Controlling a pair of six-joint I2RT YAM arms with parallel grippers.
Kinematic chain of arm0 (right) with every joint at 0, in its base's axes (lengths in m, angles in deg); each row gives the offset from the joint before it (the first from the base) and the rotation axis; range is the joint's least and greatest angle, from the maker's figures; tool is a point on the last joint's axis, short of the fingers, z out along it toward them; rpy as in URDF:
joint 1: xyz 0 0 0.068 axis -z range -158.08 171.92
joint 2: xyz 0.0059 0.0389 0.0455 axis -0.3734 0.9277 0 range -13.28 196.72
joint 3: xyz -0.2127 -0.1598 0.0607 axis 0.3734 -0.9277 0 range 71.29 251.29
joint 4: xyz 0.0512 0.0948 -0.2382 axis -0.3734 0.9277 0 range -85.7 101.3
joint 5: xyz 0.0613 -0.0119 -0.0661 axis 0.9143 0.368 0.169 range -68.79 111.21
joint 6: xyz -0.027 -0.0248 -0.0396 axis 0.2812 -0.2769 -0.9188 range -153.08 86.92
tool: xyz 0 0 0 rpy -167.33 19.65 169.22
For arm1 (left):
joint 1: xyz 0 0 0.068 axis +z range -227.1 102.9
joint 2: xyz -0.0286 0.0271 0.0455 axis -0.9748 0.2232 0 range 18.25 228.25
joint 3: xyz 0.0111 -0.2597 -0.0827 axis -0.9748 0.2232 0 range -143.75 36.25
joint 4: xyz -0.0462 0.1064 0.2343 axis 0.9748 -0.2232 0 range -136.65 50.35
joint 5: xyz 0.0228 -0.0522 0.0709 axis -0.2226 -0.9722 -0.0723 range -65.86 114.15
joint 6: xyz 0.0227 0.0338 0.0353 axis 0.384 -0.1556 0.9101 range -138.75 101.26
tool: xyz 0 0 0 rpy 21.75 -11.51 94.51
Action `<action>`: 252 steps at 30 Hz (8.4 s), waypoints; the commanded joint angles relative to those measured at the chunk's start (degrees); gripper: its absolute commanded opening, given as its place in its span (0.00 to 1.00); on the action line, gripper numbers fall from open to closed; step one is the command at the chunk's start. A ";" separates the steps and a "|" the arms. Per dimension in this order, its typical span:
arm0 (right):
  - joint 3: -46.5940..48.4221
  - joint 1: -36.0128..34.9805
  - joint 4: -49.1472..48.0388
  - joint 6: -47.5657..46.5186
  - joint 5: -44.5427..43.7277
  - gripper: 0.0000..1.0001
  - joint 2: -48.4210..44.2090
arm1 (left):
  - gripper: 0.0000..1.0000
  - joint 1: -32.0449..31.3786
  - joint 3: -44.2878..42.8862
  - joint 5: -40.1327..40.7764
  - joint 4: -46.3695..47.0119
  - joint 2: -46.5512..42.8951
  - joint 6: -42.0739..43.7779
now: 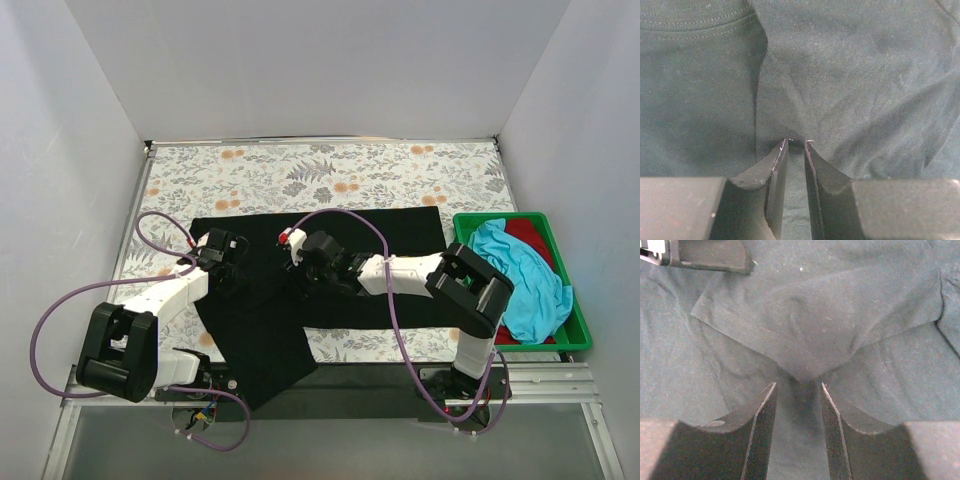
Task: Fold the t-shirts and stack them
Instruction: Fold the tshirt
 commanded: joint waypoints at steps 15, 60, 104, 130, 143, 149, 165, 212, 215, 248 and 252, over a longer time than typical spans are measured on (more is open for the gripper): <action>1.05 -0.89 -4.72 1.94 -7.31 0.11 2.17 | 0.21 -0.18 0.62 2.97 -0.11 -0.43 -0.80; 12.82 3.23 36.50 -18.37 -10.91 0.45 -4.33 | 0.31 0.87 -4.90 10.35 -9.51 -6.41 -0.63; 39.32 55.54 27.43 2.73 -5.82 0.48 25.36 | 0.42 22.14 -59.66 9.57 2.70 58.09 2.71; -5.89 46.57 28.15 7.56 -5.90 0.62 -26.73 | 0.59 20.21 -6.78 10.09 -5.47 0.90 -0.71; -17.50 46.57 28.15 6.33 -11.08 0.61 -33.16 | 0.48 17.31 -5.00 8.42 -3.63 6.59 0.43; -18.29 46.66 28.50 5.19 -13.02 0.61 -33.70 | 0.49 13.88 -4.74 7.98 -2.05 6.51 -0.18; -19.87 46.75 31.75 7.20 -18.21 0.56 -31.59 | 0.07 13.35 -2.89 9.20 -4.15 6.34 0.08; -19.61 47.98 35.96 8.53 -23.22 0.01 -28.68 | 0.00 15.37 -4.74 14.92 -8.98 0.36 -1.59; -17.77 47.98 37.28 7.56 -24.01 0.01 -30.17 | 0.00 15.37 -7.29 14.92 -10.83 -0.26 -1.33; 16.68 50.18 41.86 2.29 -22.52 0.01 -5.58 | 0.00 21.17 -32.24 8.16 -12.24 17.84 0.17; 18.09 50.26 41.77 2.46 -21.81 0.01 -2.68 | 0.00 21.26 -34.36 8.33 -11.54 21.45 0.08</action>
